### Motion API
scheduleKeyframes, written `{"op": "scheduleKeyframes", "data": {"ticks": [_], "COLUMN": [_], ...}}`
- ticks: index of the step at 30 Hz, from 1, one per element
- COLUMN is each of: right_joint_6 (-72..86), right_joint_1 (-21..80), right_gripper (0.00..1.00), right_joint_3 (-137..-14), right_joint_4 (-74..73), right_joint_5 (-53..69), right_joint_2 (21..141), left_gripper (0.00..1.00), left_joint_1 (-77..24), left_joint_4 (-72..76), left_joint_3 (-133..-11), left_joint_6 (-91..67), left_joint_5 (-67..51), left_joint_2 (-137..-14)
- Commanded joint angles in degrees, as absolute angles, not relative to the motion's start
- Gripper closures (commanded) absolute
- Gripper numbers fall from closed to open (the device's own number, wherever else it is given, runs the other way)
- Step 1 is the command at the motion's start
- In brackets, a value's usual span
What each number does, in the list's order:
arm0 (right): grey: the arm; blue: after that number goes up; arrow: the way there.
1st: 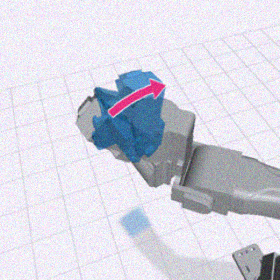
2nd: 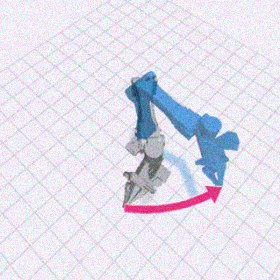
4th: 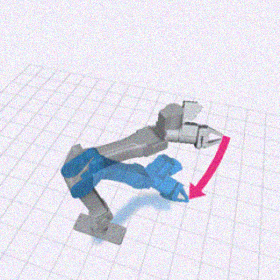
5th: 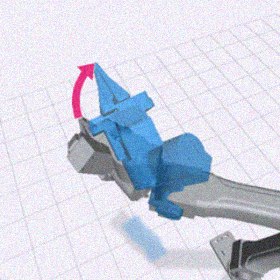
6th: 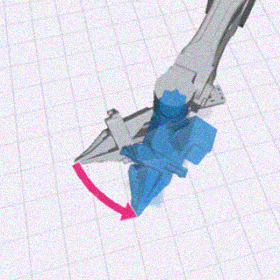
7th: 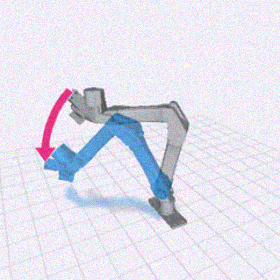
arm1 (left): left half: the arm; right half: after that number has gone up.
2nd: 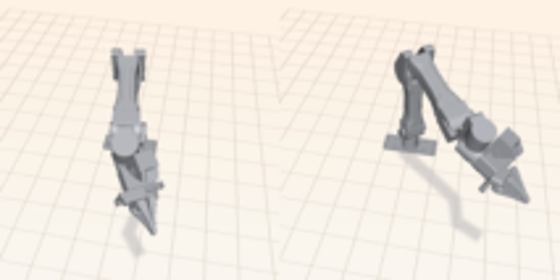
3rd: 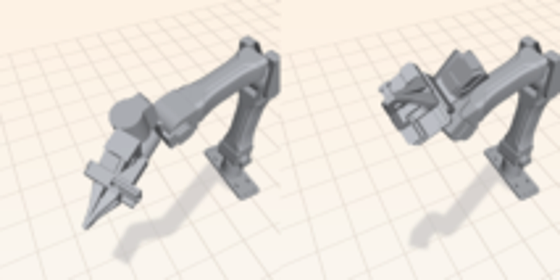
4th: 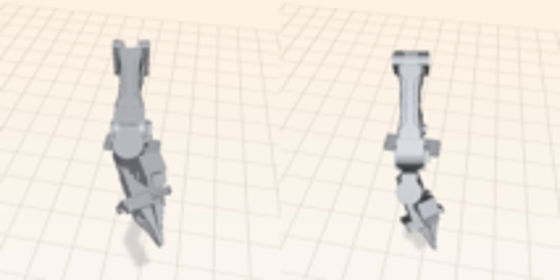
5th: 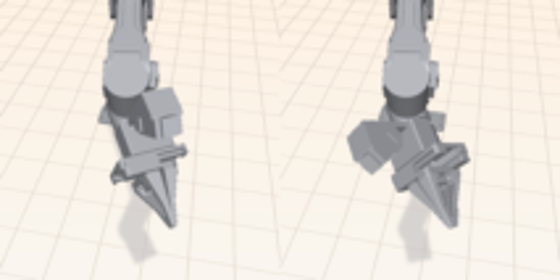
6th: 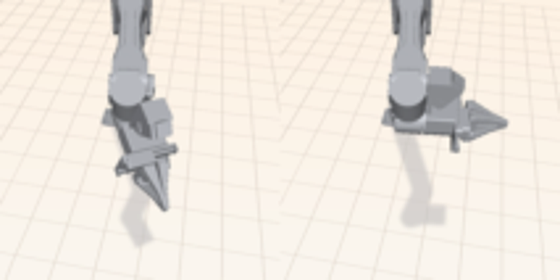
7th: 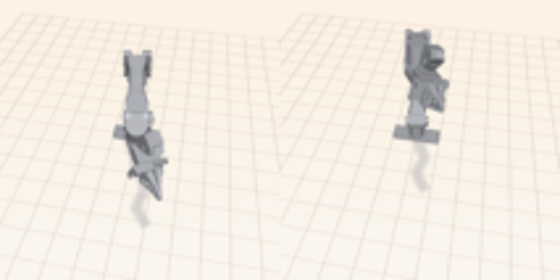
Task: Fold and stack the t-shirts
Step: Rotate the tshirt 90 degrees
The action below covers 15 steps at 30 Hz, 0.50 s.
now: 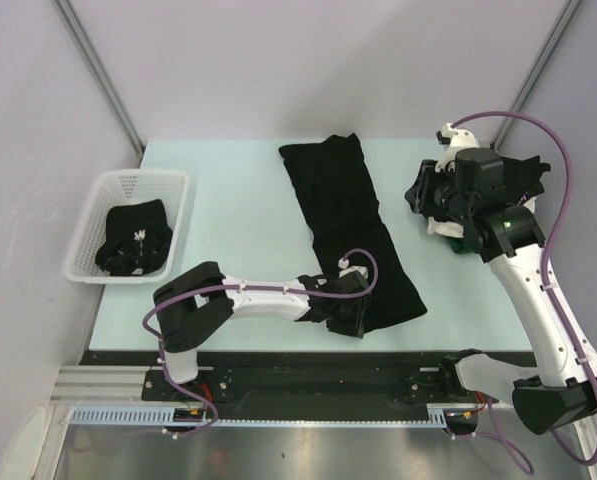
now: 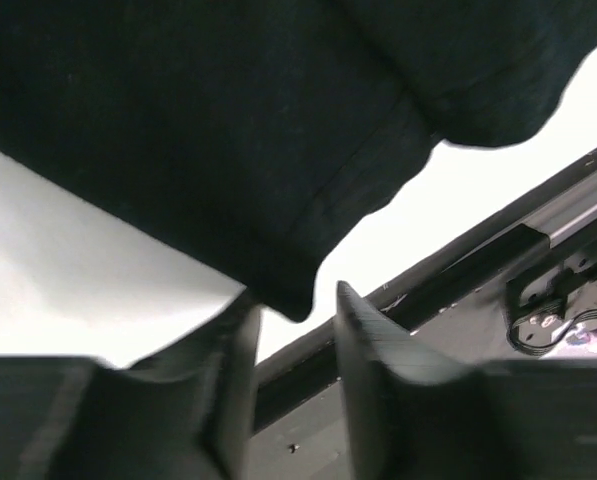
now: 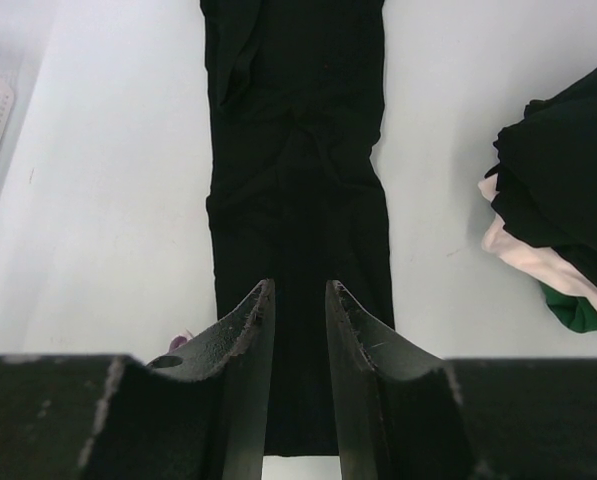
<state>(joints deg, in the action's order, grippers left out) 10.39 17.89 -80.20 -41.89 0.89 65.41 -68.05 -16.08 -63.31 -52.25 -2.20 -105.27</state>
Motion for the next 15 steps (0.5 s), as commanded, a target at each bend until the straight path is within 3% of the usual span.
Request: {"op": "scheduleKeyframes", "data": {"ticks": [1, 9, 12, 15], "right_joint_6": [10.0, 10.0, 10.1, 10.0], "right_joint_1": [18.0, 17.8, 18.1, 18.2], "right_gripper": [0.68, 0.68, 0.67, 0.67], "right_joint_3": [-79.4, -78.6, -78.6, -78.5], "right_joint_4": [-41.0, -40.7, -40.6, -40.8], "right_joint_5": [0.5, 1.1, 1.2, 1.0], "right_joint_2": [63.5, 62.5, 62.2, 62.1], "left_gripper": [0.64, 0.78, 0.69, 0.48], "left_joint_1": [-69.3, -69.9, -69.8, -69.9], "left_joint_4": [-19.2, -20.8, -21.3, -22.7], "left_joint_3": [-64.4, -62.9, -63.2, -64.7], "left_joint_6": [-52.8, -53.2, -53.3, -53.1], "left_joint_5": [-3.0, -1.4, -0.8, -0.1], "left_joint_2": [-105.2, -103.8, -103.7, -104.2]}}
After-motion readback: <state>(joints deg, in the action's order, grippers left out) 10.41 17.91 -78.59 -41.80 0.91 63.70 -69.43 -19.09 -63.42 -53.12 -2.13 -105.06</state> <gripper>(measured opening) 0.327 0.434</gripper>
